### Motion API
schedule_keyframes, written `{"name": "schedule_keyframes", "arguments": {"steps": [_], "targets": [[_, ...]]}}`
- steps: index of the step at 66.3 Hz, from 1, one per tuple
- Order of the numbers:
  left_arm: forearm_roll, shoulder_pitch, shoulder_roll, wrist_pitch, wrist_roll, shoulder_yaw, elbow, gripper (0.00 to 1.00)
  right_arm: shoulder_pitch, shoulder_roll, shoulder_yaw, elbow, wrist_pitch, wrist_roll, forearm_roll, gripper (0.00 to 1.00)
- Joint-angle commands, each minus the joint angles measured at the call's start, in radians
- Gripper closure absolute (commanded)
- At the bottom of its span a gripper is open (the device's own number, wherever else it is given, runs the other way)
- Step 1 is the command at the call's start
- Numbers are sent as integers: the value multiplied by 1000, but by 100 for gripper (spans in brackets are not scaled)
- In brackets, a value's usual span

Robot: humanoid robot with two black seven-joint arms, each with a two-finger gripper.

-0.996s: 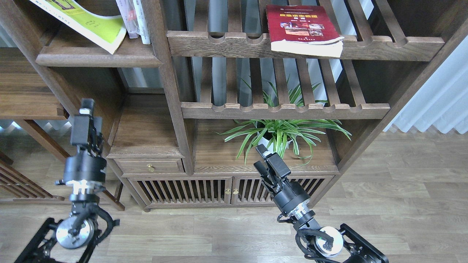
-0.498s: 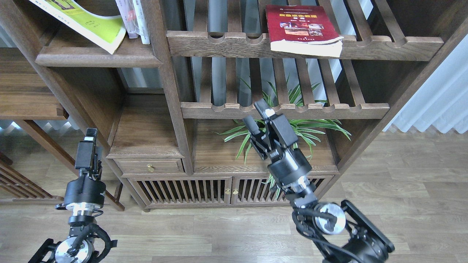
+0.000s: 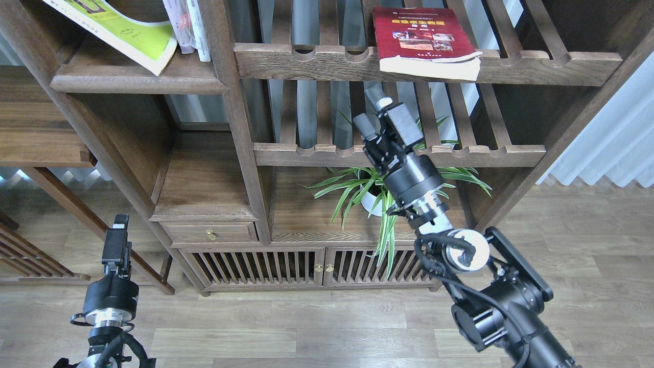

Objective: Organize books on shelf
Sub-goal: 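Raise the right gripper to the red book's edge on the upper shelf, then grasp the red book with the right gripper and pull it off the shelf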

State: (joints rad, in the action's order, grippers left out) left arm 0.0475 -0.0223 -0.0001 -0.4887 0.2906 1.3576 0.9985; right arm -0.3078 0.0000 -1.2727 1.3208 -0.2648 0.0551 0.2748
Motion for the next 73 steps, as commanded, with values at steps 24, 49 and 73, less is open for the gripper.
{"name": "schedule_keyframes", "arguments": {"steps": [24, 49, 73], "targets": [[0, 4, 0, 0, -2, -2, 9, 0, -17, 0, -102, 0, 13, 2, 1, 1], [0, 21, 0, 0, -5, 1, 15, 0, -42, 0, -103, -3, 81, -3, 6, 4], [0, 21, 0, 0, -4, 3, 15, 0, -70, 0, -157, -15, 82, -9, 4, 34]]}}
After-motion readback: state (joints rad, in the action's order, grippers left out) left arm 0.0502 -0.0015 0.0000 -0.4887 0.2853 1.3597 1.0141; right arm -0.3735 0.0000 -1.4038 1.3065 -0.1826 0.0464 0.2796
